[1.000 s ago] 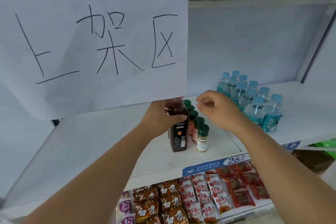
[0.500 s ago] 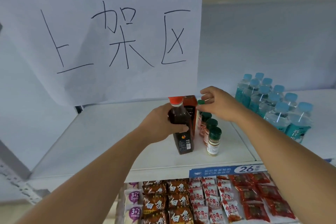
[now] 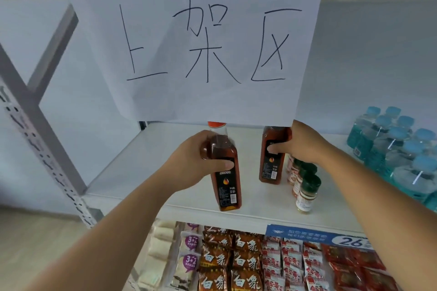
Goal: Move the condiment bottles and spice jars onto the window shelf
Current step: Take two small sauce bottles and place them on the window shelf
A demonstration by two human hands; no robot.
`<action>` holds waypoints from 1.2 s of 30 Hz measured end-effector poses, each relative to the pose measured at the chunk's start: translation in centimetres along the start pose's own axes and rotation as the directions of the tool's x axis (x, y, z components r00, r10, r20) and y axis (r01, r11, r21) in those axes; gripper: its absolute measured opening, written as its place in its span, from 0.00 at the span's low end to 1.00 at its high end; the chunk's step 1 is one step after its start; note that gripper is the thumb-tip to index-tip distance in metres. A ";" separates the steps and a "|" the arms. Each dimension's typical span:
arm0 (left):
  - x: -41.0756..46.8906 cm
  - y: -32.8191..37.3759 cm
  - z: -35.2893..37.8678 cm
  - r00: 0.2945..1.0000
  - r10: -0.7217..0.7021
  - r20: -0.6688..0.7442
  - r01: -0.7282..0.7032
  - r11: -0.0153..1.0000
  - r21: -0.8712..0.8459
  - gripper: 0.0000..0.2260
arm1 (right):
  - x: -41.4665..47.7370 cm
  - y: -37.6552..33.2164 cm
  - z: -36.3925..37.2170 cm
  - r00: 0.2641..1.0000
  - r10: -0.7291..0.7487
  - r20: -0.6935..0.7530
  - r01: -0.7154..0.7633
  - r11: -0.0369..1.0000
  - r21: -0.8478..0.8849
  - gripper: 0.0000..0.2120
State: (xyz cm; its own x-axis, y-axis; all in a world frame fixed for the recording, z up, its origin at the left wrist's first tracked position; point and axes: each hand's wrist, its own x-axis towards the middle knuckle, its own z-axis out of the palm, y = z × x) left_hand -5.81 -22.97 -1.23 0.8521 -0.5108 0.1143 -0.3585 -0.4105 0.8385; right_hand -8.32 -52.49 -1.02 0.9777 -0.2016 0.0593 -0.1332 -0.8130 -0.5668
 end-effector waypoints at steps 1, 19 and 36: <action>-0.5 0.0 -0.3 1.000 -0.003 -0.011 0.003 1.000 -0.005 0.27 | -0.1 -0.2 0.1 1.000 -0.002 -0.011 0.002 1.000 0.010 0.25; -14.5 -4.5 -8.1 0.918 -0.174 -0.355 0.157 0.985 -0.075 0.20 | -6.3 -14.6 8.6 0.940 -0.334 0.068 0.291 0.891 0.347 0.18; -37.1 -12.9 -25.9 0.762 -0.300 -0.574 0.346 0.938 -0.032 0.19 | -15.3 -39.1 25.7 0.811 -0.529 0.250 0.431 0.829 0.356 0.25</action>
State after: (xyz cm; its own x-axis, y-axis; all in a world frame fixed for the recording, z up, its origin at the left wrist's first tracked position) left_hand -22.89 20.83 -2.47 0.9758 0.1673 0.1410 -0.0296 -0.5374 0.8428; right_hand -13.90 -3.57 -0.92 0.9039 0.4034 0.1421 0.3686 -0.5664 -0.7371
